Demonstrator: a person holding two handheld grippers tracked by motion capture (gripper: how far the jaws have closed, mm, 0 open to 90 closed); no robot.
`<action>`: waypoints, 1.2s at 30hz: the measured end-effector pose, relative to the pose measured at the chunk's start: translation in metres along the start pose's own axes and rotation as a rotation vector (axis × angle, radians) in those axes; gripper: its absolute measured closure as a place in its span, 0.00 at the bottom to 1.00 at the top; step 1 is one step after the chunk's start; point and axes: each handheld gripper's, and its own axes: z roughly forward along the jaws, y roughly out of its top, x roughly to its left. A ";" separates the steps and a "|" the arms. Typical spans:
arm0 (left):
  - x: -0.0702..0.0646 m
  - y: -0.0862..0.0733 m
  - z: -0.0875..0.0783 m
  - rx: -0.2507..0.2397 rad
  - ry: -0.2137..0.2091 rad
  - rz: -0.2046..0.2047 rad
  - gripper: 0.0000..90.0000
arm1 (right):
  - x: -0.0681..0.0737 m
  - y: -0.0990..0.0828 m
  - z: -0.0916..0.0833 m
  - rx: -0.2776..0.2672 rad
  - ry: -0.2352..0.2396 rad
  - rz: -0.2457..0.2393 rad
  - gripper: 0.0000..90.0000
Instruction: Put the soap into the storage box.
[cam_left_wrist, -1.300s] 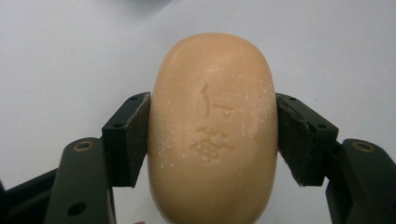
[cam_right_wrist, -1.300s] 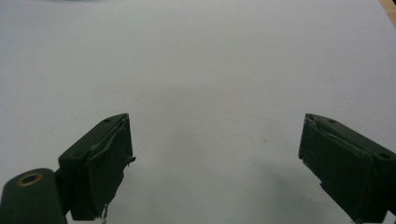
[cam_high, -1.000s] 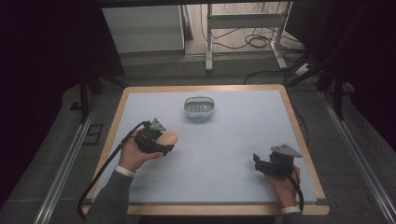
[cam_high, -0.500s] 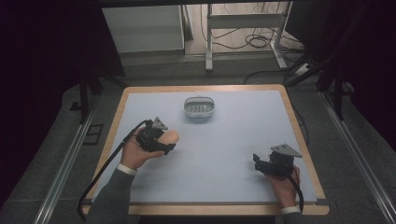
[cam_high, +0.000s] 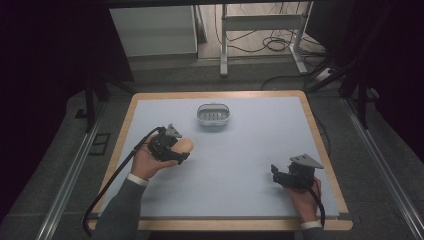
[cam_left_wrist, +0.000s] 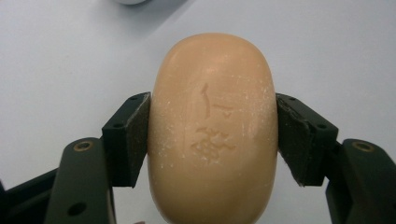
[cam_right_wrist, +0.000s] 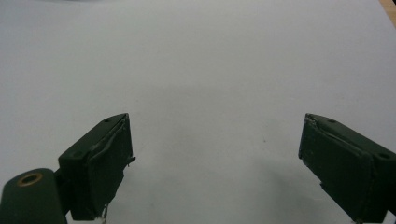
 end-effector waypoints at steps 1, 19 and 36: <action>0.000 0.000 0.000 0.000 0.000 0.000 0.36 | 0.000 0.000 0.000 0.000 0.000 0.000 0.11; -0.003 0.009 0.004 0.001 0.001 0.016 0.36 | 0.000 0.000 0.000 0.001 0.001 0.001 0.11; -0.005 0.025 0.009 0.006 -0.006 0.044 0.36 | 0.000 0.000 0.000 0.000 0.001 0.002 0.11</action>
